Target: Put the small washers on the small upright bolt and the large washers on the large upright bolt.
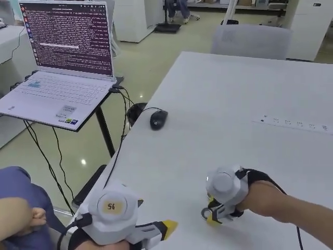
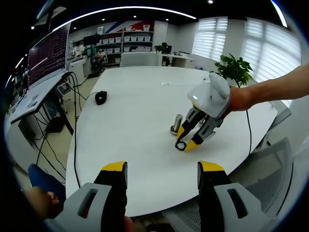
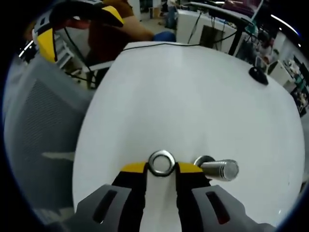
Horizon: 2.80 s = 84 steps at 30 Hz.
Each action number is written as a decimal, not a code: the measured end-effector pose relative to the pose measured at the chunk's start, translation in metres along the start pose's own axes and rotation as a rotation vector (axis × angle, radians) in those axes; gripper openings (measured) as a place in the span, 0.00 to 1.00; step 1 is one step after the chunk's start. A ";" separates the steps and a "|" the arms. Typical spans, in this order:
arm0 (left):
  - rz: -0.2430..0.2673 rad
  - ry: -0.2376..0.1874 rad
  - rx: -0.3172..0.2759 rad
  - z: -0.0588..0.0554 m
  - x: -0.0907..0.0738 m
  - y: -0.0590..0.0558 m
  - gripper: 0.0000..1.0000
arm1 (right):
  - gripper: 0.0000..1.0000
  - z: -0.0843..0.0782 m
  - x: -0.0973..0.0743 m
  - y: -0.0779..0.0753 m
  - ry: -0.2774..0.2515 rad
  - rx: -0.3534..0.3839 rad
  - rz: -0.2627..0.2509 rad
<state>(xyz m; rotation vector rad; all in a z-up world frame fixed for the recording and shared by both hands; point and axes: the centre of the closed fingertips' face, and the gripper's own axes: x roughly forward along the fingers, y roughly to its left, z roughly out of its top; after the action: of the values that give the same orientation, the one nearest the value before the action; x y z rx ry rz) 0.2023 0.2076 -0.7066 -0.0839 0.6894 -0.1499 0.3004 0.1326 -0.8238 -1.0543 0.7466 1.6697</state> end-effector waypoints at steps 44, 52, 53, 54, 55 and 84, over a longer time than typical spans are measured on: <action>0.007 -0.003 -0.006 0.001 -0.001 0.004 0.58 | 0.23 0.023 -0.073 -0.053 -0.125 0.032 -0.176; 0.012 -0.002 -0.008 0.000 -0.003 0.006 0.58 | 0.23 0.015 -0.065 -0.055 -0.087 0.019 -0.153; 0.010 -0.002 -0.009 0.000 -0.002 0.005 0.58 | 0.23 0.016 -0.064 -0.054 -0.087 0.020 -0.149; 0.009 -0.001 -0.010 -0.001 -0.002 0.005 0.58 | 0.23 0.017 -0.064 -0.054 -0.087 0.020 -0.147; 0.008 0.000 -0.008 -0.001 -0.001 0.004 0.58 | 0.23 0.017 -0.061 -0.054 -0.087 0.018 -0.146; -0.014 0.003 0.009 0.004 0.006 -0.001 0.58 | 0.10 -0.020 -0.016 -0.041 0.007 0.107 -0.114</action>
<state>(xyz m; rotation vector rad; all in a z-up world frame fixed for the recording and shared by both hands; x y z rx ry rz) 0.2087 0.2054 -0.7072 -0.0799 0.6915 -0.1671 0.3473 0.1228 -0.8181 -1.0095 0.7582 1.5134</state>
